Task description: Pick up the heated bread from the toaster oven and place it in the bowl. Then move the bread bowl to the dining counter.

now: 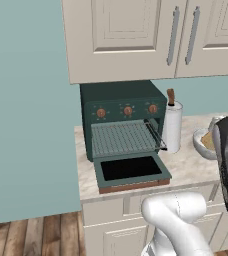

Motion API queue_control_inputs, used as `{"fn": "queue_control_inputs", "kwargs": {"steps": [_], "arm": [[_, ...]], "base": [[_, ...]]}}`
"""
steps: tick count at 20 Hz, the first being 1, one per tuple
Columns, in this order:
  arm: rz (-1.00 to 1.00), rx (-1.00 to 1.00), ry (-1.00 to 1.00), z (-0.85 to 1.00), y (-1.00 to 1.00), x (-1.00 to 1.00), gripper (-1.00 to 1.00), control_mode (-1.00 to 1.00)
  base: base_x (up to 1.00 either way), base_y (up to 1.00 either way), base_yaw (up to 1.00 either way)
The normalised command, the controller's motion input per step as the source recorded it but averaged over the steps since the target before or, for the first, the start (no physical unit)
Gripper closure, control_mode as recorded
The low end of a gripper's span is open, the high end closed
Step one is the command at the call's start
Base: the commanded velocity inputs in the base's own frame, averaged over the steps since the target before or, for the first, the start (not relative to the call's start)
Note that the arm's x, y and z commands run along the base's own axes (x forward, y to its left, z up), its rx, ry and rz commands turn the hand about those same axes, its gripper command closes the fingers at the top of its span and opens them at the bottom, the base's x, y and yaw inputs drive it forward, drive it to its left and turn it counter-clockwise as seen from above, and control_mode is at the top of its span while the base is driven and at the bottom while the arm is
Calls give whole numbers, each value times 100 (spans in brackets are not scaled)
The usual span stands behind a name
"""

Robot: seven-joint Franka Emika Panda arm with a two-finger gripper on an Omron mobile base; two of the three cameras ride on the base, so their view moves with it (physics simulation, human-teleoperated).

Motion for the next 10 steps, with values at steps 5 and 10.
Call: {"fn": "queue_control_inputs", "kwargs": {"steps": [5,10], "arm": [[0,9,4,-1,-90,65,100,-100],[1,-1,-16,-33,-14,40,100,-100]], "base": [[0,0,0],[0,0,0]]}}
